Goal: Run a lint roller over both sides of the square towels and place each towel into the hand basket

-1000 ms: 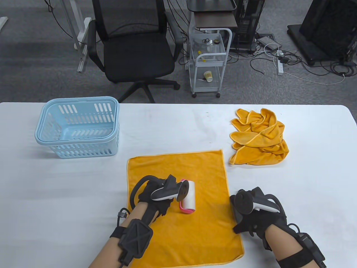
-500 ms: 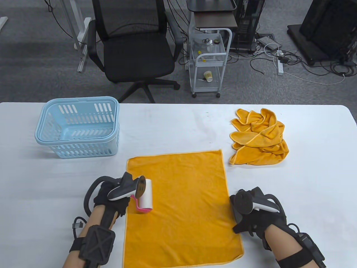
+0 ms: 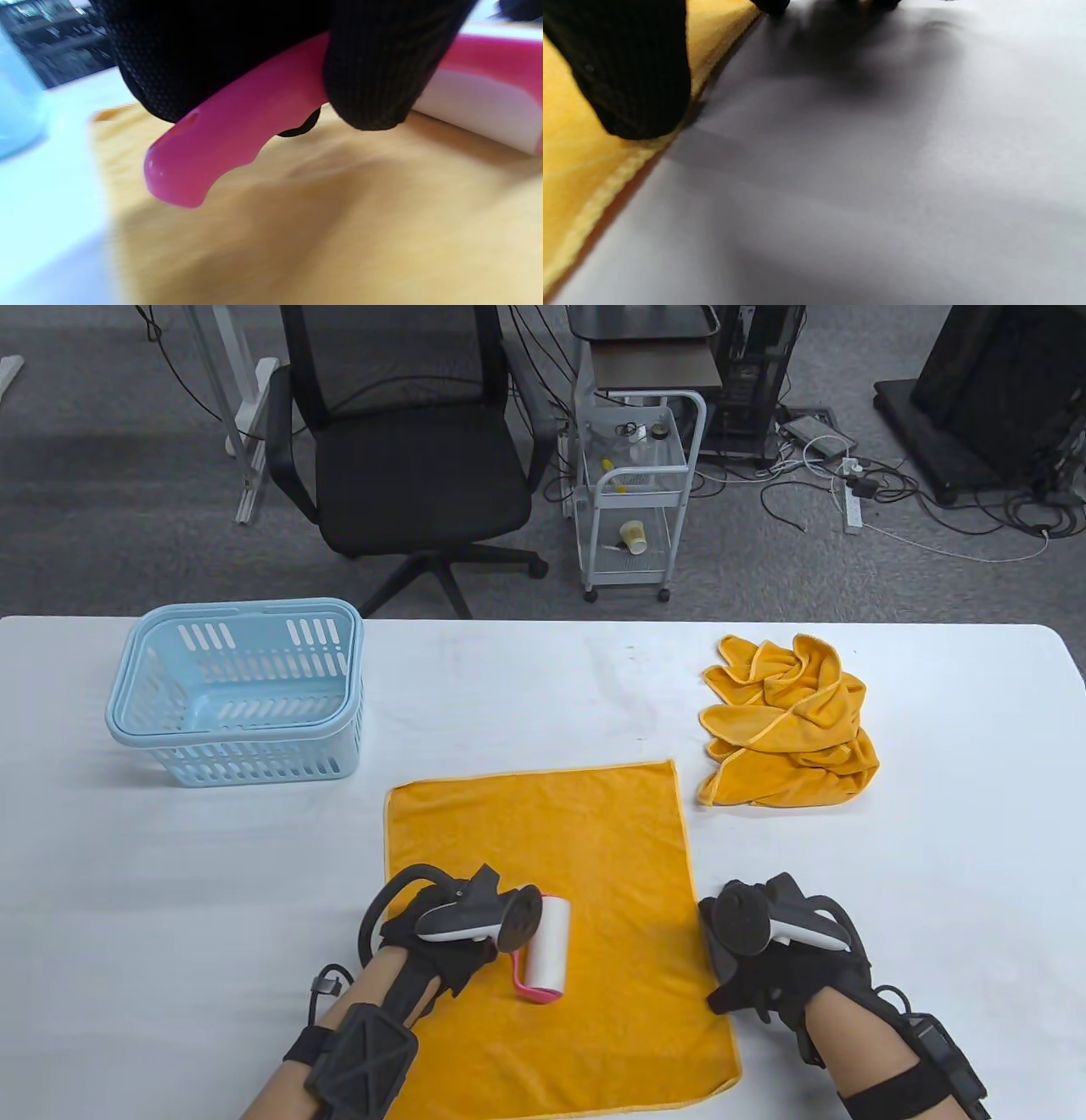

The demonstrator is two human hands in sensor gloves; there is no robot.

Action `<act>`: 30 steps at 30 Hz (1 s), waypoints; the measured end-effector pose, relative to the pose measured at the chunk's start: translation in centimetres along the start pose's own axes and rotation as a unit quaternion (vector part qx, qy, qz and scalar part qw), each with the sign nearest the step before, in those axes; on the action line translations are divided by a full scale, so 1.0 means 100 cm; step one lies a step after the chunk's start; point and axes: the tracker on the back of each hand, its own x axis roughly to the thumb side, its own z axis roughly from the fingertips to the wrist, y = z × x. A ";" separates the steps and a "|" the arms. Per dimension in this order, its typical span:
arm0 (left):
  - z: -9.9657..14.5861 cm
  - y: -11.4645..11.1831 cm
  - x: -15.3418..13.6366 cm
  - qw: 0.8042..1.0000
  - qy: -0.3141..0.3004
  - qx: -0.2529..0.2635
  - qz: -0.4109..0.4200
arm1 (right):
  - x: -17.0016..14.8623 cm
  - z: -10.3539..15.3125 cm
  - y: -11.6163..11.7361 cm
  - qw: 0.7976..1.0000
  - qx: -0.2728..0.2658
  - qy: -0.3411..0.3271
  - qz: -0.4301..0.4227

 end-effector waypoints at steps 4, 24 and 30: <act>0.019 -0.020 -0.045 0.997 0.069 -0.023 -0.029 | 0.000 0.000 0.000 1.000 0.000 0.001 -0.001; 0.071 -0.075 -0.174 0.917 0.278 0.124 0.256 | 0.000 0.000 0.000 1.000 0.000 -0.001 -0.004; 0.067 -0.094 -0.182 0.910 0.333 0.083 0.234 | -0.001 0.000 0.000 1.000 0.000 -0.002 -0.007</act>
